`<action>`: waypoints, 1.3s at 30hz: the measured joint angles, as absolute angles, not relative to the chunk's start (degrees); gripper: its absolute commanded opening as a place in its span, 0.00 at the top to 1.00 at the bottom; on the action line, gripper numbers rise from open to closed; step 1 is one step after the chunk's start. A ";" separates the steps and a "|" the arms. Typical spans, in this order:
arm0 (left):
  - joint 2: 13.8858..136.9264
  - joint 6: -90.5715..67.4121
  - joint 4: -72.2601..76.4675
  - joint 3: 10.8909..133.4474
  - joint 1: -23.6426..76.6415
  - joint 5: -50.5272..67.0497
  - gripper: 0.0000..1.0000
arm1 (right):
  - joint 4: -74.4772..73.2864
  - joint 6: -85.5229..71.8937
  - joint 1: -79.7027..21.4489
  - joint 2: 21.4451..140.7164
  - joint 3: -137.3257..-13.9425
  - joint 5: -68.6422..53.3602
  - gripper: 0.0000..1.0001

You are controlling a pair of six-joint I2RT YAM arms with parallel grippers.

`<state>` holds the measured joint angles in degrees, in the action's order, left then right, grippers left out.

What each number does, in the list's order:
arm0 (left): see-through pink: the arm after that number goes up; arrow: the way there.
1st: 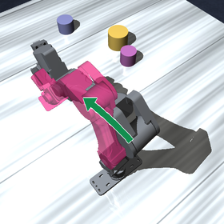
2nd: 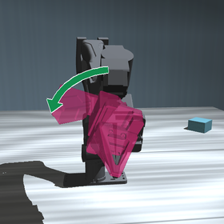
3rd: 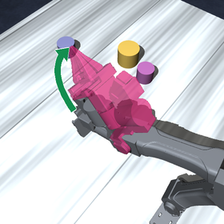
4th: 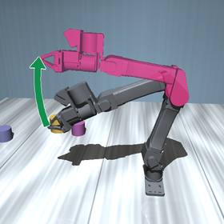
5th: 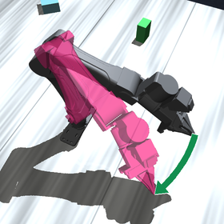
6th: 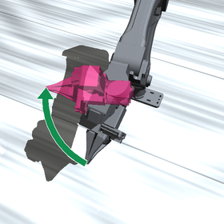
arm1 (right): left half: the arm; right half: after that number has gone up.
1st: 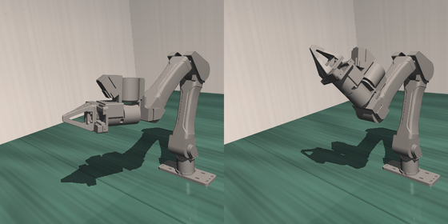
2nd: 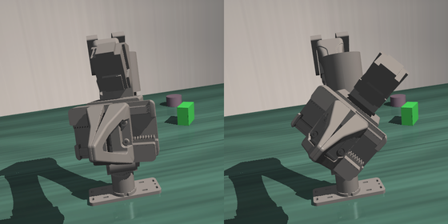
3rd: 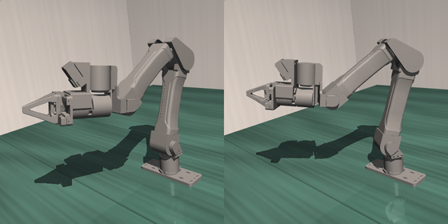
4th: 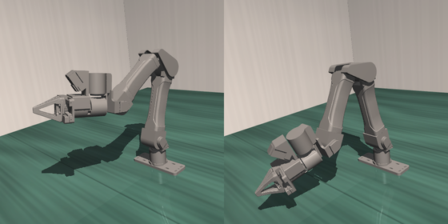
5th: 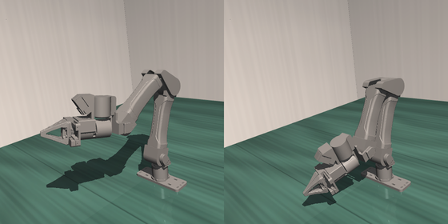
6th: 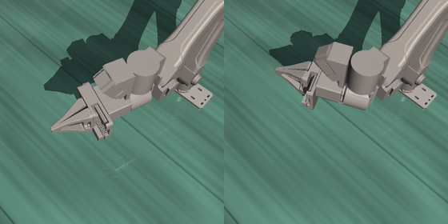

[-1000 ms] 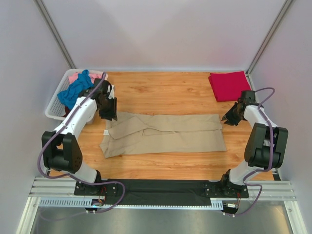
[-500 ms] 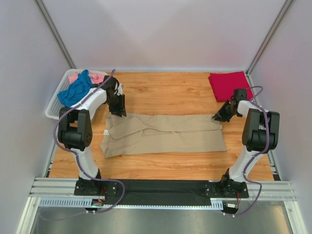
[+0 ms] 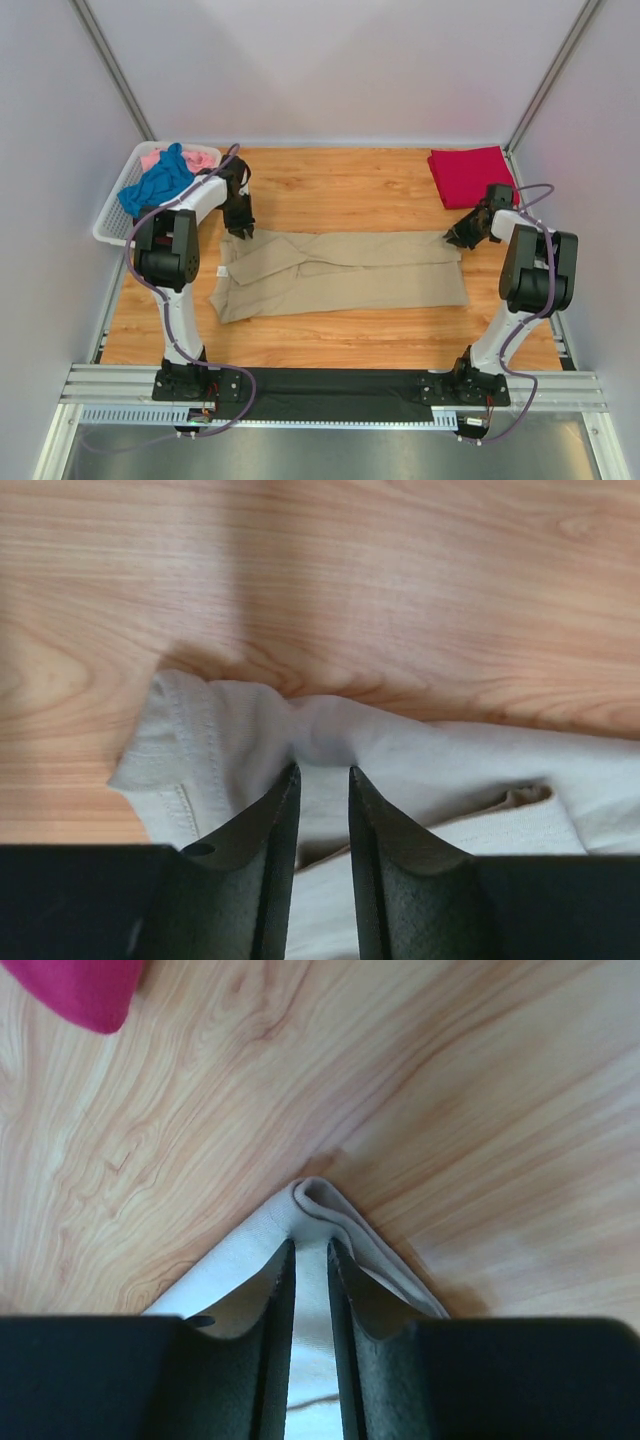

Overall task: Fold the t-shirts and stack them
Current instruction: Fold the tshirt

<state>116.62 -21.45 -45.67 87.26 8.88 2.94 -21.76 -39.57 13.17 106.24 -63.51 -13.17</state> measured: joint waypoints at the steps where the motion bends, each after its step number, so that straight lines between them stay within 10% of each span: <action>1: 116.75 -22.00 -45.78 87.72 8.88 2.44 0.67 | -21.43 -40.32 13.17 105.73 -62.96 -12.21 0.78; 25: 109.25 -24.60 -48.31 92.36 9.02 2.46 0.64 | -26.55 -34.44 14.09 98.41 -63.40 -5.10 0.70; 39: 91.22 -21.52 -40.86 60.66 7.09 10.83 0.55 | -25.41 -19.55 -3.92 92.97 -67.11 -28.71 0.66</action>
<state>91.22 -21.52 -40.86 60.66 7.09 10.83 -25.41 -19.55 -3.92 92.97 -67.11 -28.71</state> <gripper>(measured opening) 0.445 0.352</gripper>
